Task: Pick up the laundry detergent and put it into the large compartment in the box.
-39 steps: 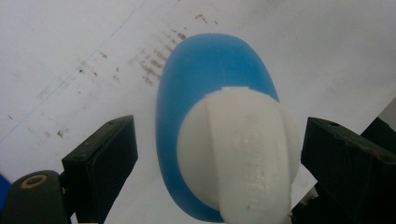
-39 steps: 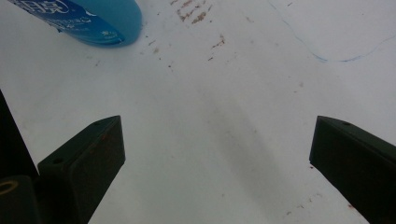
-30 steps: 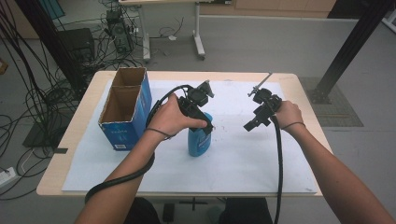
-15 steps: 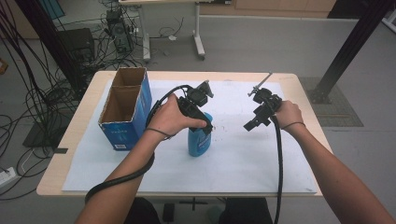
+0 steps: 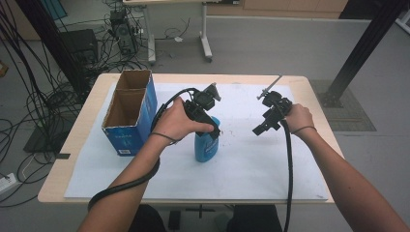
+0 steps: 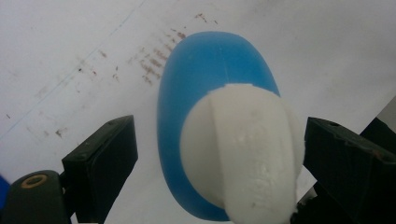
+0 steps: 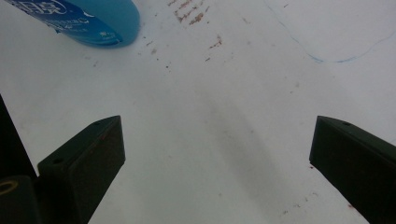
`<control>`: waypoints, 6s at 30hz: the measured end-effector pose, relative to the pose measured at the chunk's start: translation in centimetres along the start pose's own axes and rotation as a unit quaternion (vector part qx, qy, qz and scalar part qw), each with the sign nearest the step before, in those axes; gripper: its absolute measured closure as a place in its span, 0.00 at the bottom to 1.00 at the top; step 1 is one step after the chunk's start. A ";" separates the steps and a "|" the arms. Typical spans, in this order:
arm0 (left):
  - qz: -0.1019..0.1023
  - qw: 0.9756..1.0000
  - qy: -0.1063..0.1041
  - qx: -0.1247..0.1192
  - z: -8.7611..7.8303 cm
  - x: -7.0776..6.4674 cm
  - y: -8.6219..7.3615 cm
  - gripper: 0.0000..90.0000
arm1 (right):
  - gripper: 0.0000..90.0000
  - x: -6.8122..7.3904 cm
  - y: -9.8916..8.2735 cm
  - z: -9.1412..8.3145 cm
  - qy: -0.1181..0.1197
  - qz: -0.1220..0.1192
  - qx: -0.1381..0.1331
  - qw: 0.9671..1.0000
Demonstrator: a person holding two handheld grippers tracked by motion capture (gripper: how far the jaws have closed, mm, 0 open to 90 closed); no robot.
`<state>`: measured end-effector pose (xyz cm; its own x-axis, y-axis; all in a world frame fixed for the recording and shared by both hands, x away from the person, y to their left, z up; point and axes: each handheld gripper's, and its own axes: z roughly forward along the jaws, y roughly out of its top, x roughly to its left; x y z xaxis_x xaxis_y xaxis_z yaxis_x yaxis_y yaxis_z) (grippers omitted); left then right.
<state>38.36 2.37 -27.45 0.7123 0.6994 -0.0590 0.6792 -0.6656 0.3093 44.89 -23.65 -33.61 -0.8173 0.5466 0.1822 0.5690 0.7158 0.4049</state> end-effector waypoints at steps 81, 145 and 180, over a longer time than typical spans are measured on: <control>0.001 1.000 0.004 0.010 0.6 -0.1 0.3 0.41 | 0.03 -0.1 -0.1 0.1 0.004 0.003 -0.004 1.000; 0.002 1.000 0.008 0.003 0.6 -0.1 0.1 0.42 | 0.03 -0.1 0.0 0.0 -0.001 0.004 -0.007 1.000; -0.005 1.000 0.007 -0.006 0.7 -0.2 -0.1 0.42 | 0.03 -0.6 0.2 0.2 0.001 -0.001 -0.005 1.000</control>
<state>38.27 2.18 -28.11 0.7033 0.7093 -0.0485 0.6834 -0.6557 0.3209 45.45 -23.74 -33.86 -0.8189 0.5441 0.1828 0.5660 0.7124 0.4150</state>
